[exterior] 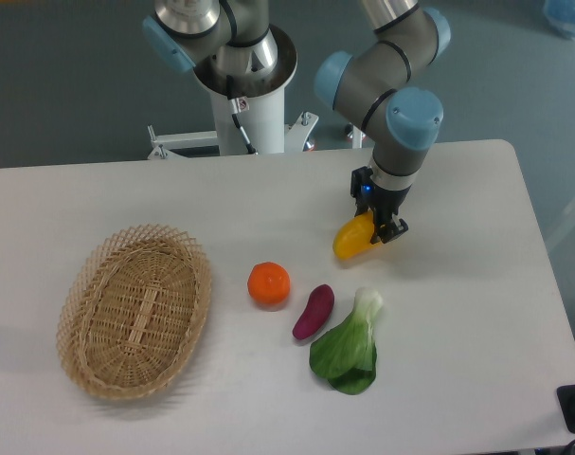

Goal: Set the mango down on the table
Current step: 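Open the gripper to release the mango onto the table, then raise the open gripper away from the mango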

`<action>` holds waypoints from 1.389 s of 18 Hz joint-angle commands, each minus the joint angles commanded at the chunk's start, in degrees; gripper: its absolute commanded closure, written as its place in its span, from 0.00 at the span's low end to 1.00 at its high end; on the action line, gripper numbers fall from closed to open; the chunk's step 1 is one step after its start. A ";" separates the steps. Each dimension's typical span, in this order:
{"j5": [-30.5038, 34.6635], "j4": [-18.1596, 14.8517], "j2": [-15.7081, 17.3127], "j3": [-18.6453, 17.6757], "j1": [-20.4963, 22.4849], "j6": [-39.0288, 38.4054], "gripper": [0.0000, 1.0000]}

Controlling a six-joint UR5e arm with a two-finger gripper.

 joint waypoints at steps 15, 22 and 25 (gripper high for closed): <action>-0.35 1.58 1.76 1.58 0.70 -0.79 0.00; -0.62 1.58 2.11 2.20 0.62 -3.34 0.00; -0.62 1.58 2.11 2.20 0.79 -3.34 0.00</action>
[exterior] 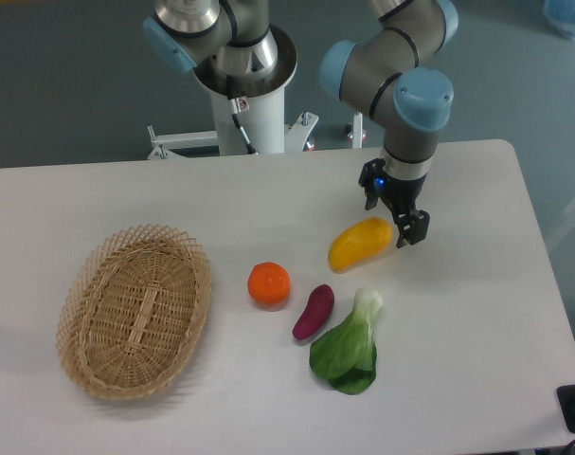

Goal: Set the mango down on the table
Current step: 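Raise the open gripper away from the mango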

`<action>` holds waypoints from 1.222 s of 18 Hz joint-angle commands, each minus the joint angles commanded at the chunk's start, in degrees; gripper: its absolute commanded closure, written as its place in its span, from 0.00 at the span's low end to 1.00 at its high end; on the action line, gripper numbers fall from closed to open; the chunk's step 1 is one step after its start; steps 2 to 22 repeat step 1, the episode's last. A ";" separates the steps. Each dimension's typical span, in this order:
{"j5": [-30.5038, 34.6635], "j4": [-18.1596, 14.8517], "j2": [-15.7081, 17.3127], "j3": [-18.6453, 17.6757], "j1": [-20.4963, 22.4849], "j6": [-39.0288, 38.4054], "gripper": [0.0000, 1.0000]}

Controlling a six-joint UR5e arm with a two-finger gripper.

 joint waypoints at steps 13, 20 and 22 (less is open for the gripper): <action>0.00 0.00 0.09 0.00 -0.09 0.00 0.00; 0.00 0.00 0.09 0.00 -0.09 0.00 0.00; 0.00 0.00 0.09 0.00 -0.09 0.00 0.00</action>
